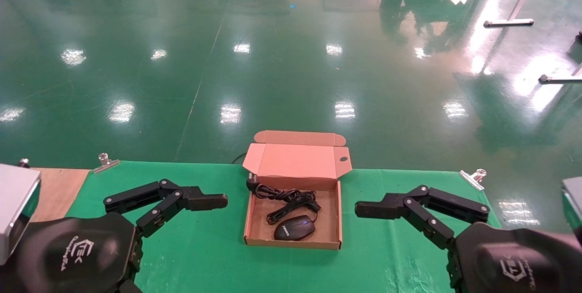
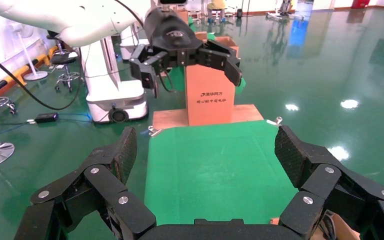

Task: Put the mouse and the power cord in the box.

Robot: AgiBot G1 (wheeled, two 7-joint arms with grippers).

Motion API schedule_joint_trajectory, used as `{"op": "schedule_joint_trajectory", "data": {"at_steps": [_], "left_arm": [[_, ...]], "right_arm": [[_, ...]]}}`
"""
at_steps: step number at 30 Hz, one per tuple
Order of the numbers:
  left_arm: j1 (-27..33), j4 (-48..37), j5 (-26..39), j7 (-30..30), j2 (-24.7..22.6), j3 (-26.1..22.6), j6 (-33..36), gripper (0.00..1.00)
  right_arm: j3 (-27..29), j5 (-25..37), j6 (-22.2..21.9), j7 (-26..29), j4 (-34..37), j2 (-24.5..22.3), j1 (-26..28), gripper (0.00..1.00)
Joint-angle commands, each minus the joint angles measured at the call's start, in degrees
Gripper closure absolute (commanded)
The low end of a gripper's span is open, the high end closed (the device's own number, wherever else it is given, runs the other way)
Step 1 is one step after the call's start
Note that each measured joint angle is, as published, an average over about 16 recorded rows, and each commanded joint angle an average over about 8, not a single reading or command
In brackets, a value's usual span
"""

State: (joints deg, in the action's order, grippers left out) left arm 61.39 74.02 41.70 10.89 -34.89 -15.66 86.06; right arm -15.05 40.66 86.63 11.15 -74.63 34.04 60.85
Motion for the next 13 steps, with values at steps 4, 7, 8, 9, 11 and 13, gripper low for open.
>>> {"op": "schedule_joint_trajectory", "data": {"at_steps": [4, 7, 8, 9, 11, 13], "left_arm": [[0.0, 0.0, 0.0, 0.0, 0.0, 0.0, 0.0, 0.00], [0.0, -0.1, 0.0, 0.0, 0.0, -0.1, -0.1, 0.00], [0.0, -0.2, 0.0, 0.0, 0.0, -0.1, -0.1, 0.00], [0.1, -0.2, 0.0, -0.1, 0.0, -0.1, -0.1, 0.00], [0.1, -0.2, 0.0, -0.1, 0.0, -0.2, -0.1, 0.00], [0.1, -0.3, 0.0, -0.1, 0.0, -0.2, -0.1, 0.00]], "right_arm": [[0.0, -0.1, 0.0, 0.0, 0.0, 0.0, 0.0, 0.00], [-0.2, 0.2, -0.2, -0.1, 0.2, 0.2, 0.1, 0.00], [-0.3, 0.3, -0.3, -0.1, 0.3, 0.3, 0.2, 0.00], [-0.3, 0.4, -0.3, -0.1, 0.3, 0.3, 0.2, 0.00], [-0.4, 0.5, -0.4, -0.2, 0.4, 0.4, 0.3, 0.00], [-0.4, 0.5, -0.4, -0.2, 0.5, 0.4, 0.3, 0.00]]}}
